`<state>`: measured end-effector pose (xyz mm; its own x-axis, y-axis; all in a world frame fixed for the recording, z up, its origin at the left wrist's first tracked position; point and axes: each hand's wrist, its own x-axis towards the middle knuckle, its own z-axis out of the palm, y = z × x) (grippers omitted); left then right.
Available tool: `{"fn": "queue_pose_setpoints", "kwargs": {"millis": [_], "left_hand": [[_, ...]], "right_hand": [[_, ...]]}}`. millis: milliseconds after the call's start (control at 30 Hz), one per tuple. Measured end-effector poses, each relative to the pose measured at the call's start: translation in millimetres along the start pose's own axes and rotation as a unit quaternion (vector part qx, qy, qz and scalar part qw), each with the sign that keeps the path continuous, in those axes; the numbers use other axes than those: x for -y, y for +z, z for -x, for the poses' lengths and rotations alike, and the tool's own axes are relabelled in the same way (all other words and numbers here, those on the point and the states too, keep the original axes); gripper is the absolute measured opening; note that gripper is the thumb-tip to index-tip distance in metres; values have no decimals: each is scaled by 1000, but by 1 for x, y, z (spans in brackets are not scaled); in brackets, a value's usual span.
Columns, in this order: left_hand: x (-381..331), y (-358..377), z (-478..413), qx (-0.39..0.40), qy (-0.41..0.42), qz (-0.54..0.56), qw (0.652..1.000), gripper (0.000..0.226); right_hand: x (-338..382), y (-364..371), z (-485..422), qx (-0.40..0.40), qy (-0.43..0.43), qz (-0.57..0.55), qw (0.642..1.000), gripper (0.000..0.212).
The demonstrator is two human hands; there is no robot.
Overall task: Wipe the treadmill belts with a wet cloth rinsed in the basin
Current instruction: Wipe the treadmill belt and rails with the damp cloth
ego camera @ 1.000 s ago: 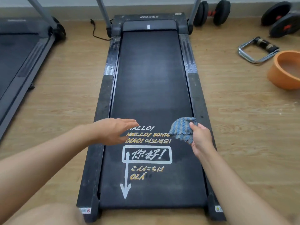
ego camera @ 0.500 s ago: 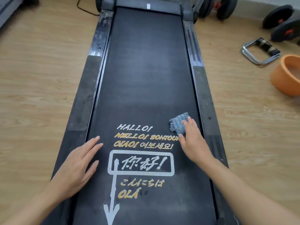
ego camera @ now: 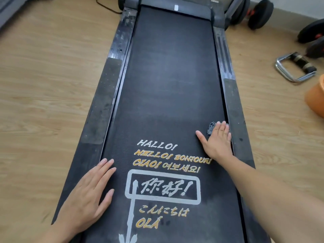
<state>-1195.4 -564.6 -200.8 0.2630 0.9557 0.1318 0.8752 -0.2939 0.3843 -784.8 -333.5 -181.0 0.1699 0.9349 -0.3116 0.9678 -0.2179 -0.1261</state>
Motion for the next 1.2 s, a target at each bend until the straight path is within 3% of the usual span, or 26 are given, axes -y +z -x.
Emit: {"fn": "queue_pose_setpoints", "kwargs": {"millis": [100, 200, 367, 500, 667, 800, 1000, 1067, 1200], "left_hand": [[1, 0, 1, -5, -1, 10, 1000, 57], [3, 0, 2, -7, 0, 13, 1000, 55], [4, -1, 1, -11, 11, 15, 1000, 54], [5, 1, 3, 1, -5, -2, 1000, 53], [6, -1, 4, 9, -10, -5, 1000, 52], [7, 0, 4, 5, -9, -1, 1000, 53], [7, 4, 3, -7, -7, 6, 1000, 53], [6, 4, 3, -9, -6, 3, 1000, 53], [4, 5, 3, -17, -6, 2, 1000, 51]], "right_hand": [[21, 4, 3, -9, 2, -34, 999, 114], [57, 13, 11, -21, -48, -48, 997, 102], [187, 42, 30, 0, -211, -52, 976, 90], [283, 60, 53, 65, -326, -32, 942, 77], [249, 50, 47, 59, -414, 83, 905, 85], [162, 28, 36, 41, -347, 139, 927, 102], [-21, -10, 26, 26, -120, 122, 985, 116], [-39, -14, 33, 44, -80, 100, 991, 115], [6, -2, 39, 44, -31, -24, 998, 117]]}}
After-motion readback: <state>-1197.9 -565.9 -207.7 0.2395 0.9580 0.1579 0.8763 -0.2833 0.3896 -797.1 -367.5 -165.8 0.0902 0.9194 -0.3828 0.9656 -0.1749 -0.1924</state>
